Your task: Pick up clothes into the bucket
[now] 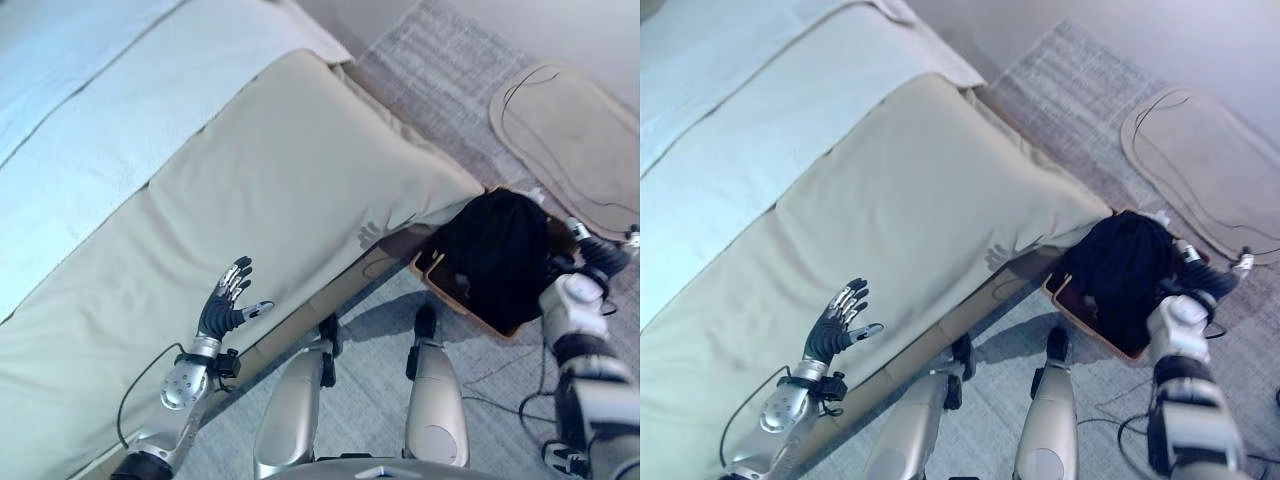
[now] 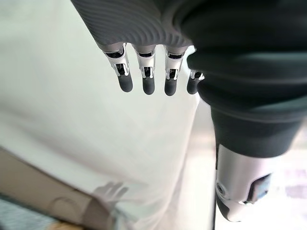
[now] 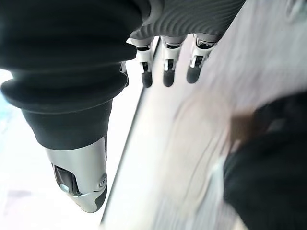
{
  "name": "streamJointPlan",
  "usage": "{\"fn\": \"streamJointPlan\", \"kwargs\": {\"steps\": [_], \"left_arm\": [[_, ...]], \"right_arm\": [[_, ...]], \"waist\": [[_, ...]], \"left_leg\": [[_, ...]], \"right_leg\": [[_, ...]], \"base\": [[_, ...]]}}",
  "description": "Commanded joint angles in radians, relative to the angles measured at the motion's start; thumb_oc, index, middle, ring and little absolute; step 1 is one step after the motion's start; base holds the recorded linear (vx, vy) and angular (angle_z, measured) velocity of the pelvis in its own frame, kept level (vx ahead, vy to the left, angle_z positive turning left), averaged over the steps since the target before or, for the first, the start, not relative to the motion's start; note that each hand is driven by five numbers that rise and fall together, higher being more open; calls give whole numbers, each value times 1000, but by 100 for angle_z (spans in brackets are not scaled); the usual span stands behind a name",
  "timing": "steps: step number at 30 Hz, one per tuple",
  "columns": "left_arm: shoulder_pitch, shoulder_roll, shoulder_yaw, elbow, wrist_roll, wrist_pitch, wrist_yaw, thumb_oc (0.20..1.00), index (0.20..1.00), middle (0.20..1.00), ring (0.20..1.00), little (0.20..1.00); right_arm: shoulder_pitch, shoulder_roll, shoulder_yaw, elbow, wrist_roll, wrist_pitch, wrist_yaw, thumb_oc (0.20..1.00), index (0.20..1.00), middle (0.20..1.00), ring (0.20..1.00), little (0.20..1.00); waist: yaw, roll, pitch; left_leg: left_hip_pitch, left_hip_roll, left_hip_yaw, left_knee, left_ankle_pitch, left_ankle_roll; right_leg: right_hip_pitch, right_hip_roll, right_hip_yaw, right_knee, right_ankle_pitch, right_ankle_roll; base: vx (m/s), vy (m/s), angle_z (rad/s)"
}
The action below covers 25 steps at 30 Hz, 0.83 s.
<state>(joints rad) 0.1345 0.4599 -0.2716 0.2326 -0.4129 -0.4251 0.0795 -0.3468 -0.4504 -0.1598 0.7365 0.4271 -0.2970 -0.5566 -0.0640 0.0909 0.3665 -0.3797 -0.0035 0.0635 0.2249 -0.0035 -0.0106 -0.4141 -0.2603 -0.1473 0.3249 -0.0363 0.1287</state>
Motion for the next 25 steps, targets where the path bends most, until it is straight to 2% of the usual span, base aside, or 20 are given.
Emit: {"fn": "streamJointPlan", "kwargs": {"steps": [1,2,7,14,17,20,25], "left_arm": [[-1,-9,83,37,1,-54,-14,1000,1000,1000,1000,1000],[0,-8,83,37,1,-54,-15,1000,1000,1000,1000,1000],[19,-52,160,43,-3,-51,-26,1000,1000,1000,1000,1000],[43,-88,217,-5,56,-56,-10,1000,1000,1000,1000,1000],[45,-99,217,-6,51,-55,-14,1000,1000,1000,1000,1000],[58,-116,215,-6,55,-58,-14,1000,1000,1000,1000,1000],[63,-146,199,8,56,-56,-4,1000,1000,1000,1000,1000]], "right_arm": [[86,36,-24,-98,-19,-131,105,1000,1000,1000,1000,1000],[91,37,-24,-102,-19,-131,106,1000,1000,1000,1000,1000],[251,118,24,-268,1,-143,253,1000,1000,1000,1000,1000],[403,169,142,-333,-36,-93,382,1000,1000,1000,1000,1000],[426,178,176,-322,-51,-82,401,1000,1000,1000,1000,1000],[458,166,250,-323,-155,-60,409,1000,1000,1000,1000,1000],[461,201,267,-294,-139,-55,398,1000,1000,1000,1000,1000]], "waist": [[-25,-59,-48],[-25,-59,-47],[-33,-91,-109],[-32,-114,-183],[-34,-115,-194],[-36,-116,-208],[-34,-115,-218]], "left_leg": [[54,52,-17,-46,0,-18],[60,53,-18,-50,1,-19],[185,73,-9,-148,29,-34],[311,94,1,-261,69,-50],[326,98,3,-283,81,-55],[332,104,8,-304,93,-62],[353,106,11,-305,87,-57]], "right_leg": [[98,-9,-38,-120,100,43],[105,-8,-40,-124,101,43],[233,32,-65,-221,108,43],[341,69,-87,-288,110,40],[356,77,-93,-295,107,38],[360,89,-99,-304,106,35],[382,91,-100,-317,110,33]], "base": [[68,-68,-6],[115,-101,-2],[91,-65,-3],[40,-38,-2],[-10,-10,5],[-45,3,6],[0,0,0]]}}
